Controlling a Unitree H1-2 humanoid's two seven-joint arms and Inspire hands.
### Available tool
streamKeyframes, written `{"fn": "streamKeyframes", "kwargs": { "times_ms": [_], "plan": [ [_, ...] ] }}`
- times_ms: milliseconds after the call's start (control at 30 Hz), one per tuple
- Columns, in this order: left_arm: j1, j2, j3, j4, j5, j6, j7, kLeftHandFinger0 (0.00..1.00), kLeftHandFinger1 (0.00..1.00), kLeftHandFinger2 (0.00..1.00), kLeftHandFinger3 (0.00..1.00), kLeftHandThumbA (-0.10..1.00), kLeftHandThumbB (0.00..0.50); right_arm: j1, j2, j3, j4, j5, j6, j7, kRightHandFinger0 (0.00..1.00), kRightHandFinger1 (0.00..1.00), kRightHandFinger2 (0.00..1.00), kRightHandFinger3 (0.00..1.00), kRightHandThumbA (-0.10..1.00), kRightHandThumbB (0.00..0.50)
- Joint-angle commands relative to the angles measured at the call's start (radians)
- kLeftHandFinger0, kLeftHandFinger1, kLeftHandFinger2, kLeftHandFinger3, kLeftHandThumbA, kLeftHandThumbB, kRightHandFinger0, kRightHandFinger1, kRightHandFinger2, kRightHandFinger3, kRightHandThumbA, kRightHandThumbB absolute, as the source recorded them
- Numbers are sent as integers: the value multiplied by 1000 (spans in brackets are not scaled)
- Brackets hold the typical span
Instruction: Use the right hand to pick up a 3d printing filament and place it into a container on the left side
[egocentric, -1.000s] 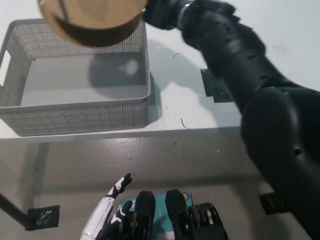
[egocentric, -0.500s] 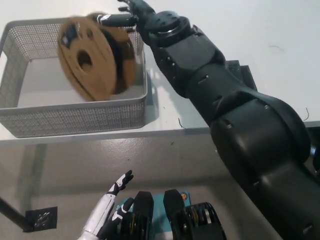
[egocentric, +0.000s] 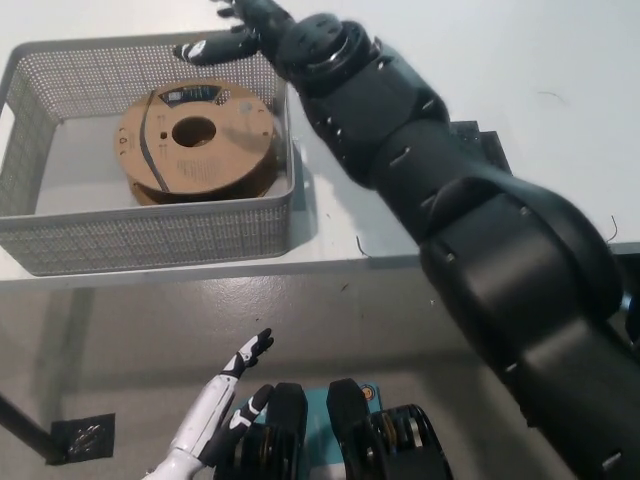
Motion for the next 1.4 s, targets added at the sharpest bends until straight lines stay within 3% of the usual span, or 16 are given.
{"fn": "streamKeyframes", "kwargs": {
  "times_ms": [0,67,100,267,467,500,533,600,667,700,767,800,867,1000,1133,1367],
  "plan": [
    [-4,4,-6,-25,0,-27,-7,1000,1000,1000,1000,1000,258,-132,-93,42,-53,-53,-86,61,1000,1000,1000,1000,955,314],
    [-1,3,-1,-26,0,-24,-3,1000,1000,1000,1000,1000,257,-139,-157,-37,-89,31,-106,81,1000,1000,1000,1000,699,346],
    [-1,4,0,-25,3,-26,-1,1000,1000,1000,1000,1000,256,-142,-174,-38,-102,27,-105,93,1000,1000,1000,1000,695,351],
    [-5,3,5,-12,-13,-34,-4,1000,1000,1000,1000,1000,250,-97,-280,-19,-281,8,-69,207,1000,1000,1000,1000,709,272],
    [-11,1,10,-4,-14,-42,3,1000,1000,1000,1000,1000,233,167,-447,-2,-867,10,52,294,1000,1000,1000,1000,866,296],
    [-15,-2,11,1,-17,-44,9,1000,1000,1000,1000,1000,232,235,-473,-19,-988,25,36,295,1000,1000,1000,1000,878,237],
    [-17,-2,10,3,-19,-44,12,1000,1000,1000,1000,1000,232,272,-487,-26,-1056,35,44,300,1000,1000,1000,1000,883,226],
    [-19,0,11,4,-16,-44,17,1000,1000,1000,1000,1000,236,387,-505,-65,-1246,76,48,293,1000,1000,1000,1000,867,125],
    [-18,0,13,3,-13,-44,19,1000,1000,1000,1000,1000,237,440,-506,-92,-1323,104,39,285,1000,1000,1000,1000,857,133],
    [-21,-3,16,5,-14,-44,21,1000,1000,1000,1000,1000,243,524,-506,-132,-1436,120,0,252,1000,1000,1000,1000,841,198],
    [-28,-7,19,11,-19,-44,18,1000,1000,1000,1000,1000,244,603,-508,-167,-1547,144,-27,235,1000,1000,1000,1000,843,239],
    [-31,-6,19,16,-23,-44,20,1000,1000,1000,1000,1000,244,670,-498,-192,-1641,167,-55,219,1000,1000,1000,1000,849,224],
    [-31,-5,21,21,-26,-44,25,1000,1000,1000,1000,1000,253,763,-480,-221,-1793,191,-23,192,1000,1000,1000,1000,918,256],
    [-35,-2,25,29,-27,-44,27,1000,1000,1000,1000,1000,246,907,-431,-250,-2048,281,16,141,1000,1000,1000,1000,917,199],
    [-34,-5,26,38,-23,-44,27,1000,1000,1000,1000,1000,251,1059,-405,-237,-2202,282,-16,104,1000,1000,1000,1000,987,252],
    [-26,-11,26,47,-22,-44,30,1000,1000,1000,1000,1000,247,1281,-354,-152,-2289,202,-112,104,1000,1000,1000,1000,999,279]
  ]
}}
